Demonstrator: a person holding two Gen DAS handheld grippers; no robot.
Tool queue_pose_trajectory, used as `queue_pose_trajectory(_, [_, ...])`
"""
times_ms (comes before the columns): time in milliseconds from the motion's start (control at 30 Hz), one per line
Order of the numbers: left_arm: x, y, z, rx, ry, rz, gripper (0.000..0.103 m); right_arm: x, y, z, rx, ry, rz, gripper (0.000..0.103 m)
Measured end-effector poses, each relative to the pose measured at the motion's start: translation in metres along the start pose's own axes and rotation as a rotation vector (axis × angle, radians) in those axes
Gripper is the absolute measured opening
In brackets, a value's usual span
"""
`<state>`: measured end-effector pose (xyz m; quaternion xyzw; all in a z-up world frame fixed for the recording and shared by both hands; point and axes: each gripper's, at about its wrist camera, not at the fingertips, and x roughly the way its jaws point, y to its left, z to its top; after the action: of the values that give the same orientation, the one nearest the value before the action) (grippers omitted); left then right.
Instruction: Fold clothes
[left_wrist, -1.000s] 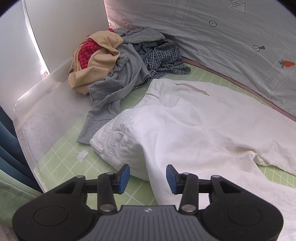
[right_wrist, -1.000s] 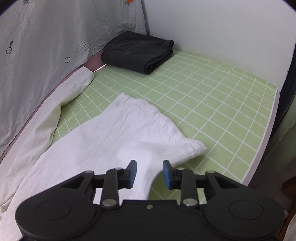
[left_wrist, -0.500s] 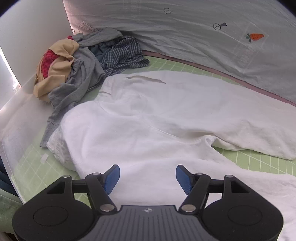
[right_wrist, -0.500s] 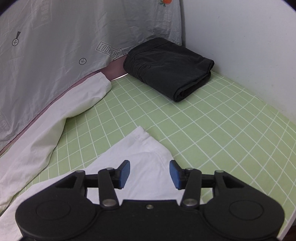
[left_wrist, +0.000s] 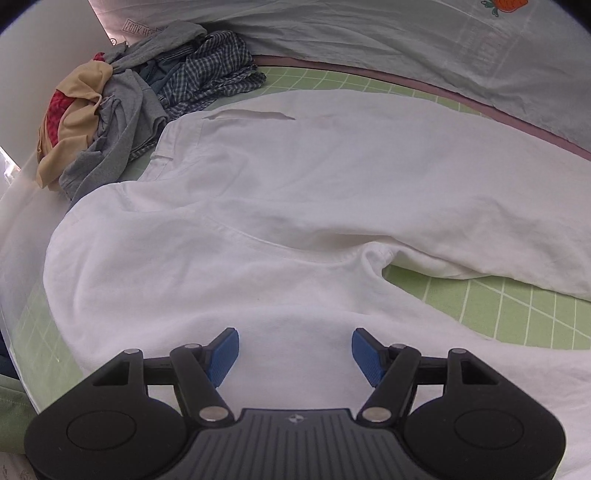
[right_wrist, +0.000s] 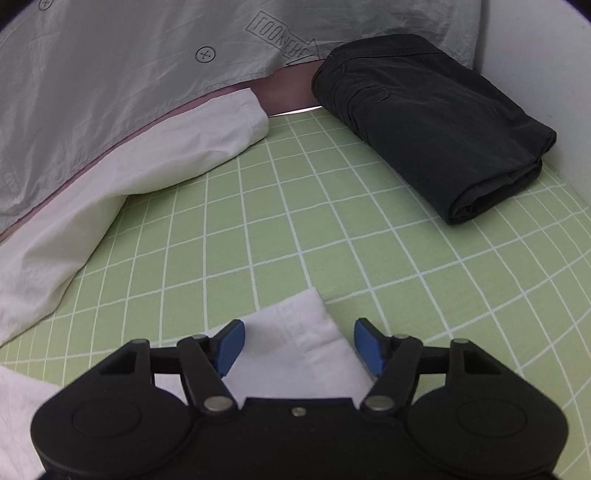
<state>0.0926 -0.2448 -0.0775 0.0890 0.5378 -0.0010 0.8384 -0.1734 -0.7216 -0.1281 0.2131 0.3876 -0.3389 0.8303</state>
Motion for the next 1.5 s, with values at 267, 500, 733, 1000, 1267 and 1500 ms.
queue_pose_trajectory(267, [-0.002, -0.010, 0.002, 0.024, -0.011, 0.026, 0.069, -0.009, -0.011, 0.018, -0.077, -0.096, -0.026, 0.007])
queue_pose_trajectory(500, [-0.013, 0.007, -0.006, -0.021, -0.039, 0.014, 0.069, -0.014, -0.035, 0.035, 0.124, -0.124, -0.205, 0.025])
queue_pose_trajectory(733, [-0.018, 0.052, -0.023, -0.108, -0.030, 0.001, 0.070, -0.054, -0.007, 0.011, 0.413, -0.007, -0.077, 0.048])
queue_pose_trajectory(1000, [-0.015, 0.118, -0.045, -0.168, -0.016, 0.003, 0.074, -0.070, 0.119, -0.036, 0.422, 0.213, 0.137, 0.061])
queue_pose_trajectory(1267, [0.011, 0.210, -0.056, -0.234, -0.003, 0.035, 0.074, -0.084, 0.205, -0.082, 0.400, 0.263, 0.091, 0.075])
queue_pose_trajectory(1500, [0.038, 0.263, -0.044, -0.267, -0.018, -0.017, 0.070, -0.100, 0.221, -0.116, 0.470, 0.237, -0.017, 0.077])
